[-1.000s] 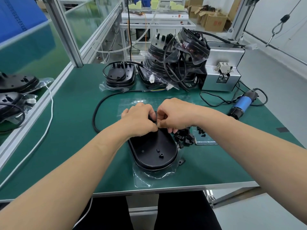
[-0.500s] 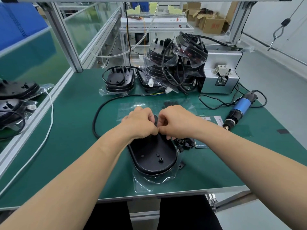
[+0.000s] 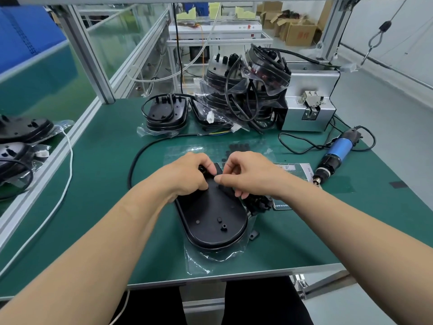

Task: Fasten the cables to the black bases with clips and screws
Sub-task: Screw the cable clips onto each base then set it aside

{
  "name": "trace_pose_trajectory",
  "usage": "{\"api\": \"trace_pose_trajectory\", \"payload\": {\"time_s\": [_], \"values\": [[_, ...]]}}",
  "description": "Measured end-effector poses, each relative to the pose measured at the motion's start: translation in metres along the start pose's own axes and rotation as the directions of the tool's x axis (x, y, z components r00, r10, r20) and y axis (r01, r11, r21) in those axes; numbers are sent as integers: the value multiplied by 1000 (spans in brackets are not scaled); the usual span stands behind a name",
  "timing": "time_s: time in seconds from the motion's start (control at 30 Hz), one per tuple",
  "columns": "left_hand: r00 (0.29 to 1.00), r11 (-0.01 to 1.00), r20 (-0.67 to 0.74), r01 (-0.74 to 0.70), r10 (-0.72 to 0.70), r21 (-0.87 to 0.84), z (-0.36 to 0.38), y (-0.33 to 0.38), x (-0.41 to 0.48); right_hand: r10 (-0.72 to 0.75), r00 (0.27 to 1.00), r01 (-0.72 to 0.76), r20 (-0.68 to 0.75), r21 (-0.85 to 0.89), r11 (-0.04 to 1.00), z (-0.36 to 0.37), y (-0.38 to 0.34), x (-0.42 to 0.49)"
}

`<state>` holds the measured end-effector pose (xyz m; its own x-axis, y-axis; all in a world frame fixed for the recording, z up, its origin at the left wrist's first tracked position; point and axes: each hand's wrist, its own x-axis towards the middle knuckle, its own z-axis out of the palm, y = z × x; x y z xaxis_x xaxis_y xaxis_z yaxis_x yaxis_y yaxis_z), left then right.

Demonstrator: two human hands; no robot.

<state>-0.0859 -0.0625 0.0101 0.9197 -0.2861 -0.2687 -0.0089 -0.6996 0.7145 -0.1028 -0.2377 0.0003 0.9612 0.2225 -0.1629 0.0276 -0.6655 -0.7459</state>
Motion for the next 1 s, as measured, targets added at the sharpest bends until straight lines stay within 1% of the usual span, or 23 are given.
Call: {"api": "trace_pose_trajectory", "payload": {"time_s": [0.07,0.13,0.23,0.3,0.33,0.4,0.5,0.6,0.7,0.73,0.83,0.9,1.0], "values": [[1000,1000,-3,-12,12,-2,0,-2,-1,13,1000,-13,0,-20,1000,5,0,3],[1000,1000,-3,-22,22,6,0,-2,-1,60,998,-60,-1,20,998,9,2,8],[1000,999,4,-29,29,36,-1,-2,-1,123,992,-128,42,200,971,11,9,10],[999,998,14,-43,42,38,-2,-3,-2,97,990,-126,105,320,939,9,14,7],[999,998,18,-52,51,37,-3,-3,-3,74,988,-117,138,337,934,6,15,6],[998,998,15,-58,57,37,-3,-4,-3,49,979,-105,197,290,951,0,13,7],[999,998,10,-53,53,26,-2,-5,-1,66,972,-115,225,214,970,-4,8,13],[998,998,10,-67,67,10,-2,-7,-1,98,974,-134,206,169,977,0,7,17],[998,998,14,-65,65,21,-2,-7,-1,103,979,-141,177,218,966,4,11,15],[998,998,19,-59,59,24,-1,-6,0,86,983,-118,160,204,972,6,12,14],[999,999,23,-39,38,33,-2,-4,0,31,990,-43,138,87,995,6,11,10],[999,999,25,-31,31,33,-2,-4,0,25,983,-47,184,114,992,3,12,9],[999,999,27,-39,38,25,-4,-6,1,54,960,-110,274,196,974,-4,12,10]]}}
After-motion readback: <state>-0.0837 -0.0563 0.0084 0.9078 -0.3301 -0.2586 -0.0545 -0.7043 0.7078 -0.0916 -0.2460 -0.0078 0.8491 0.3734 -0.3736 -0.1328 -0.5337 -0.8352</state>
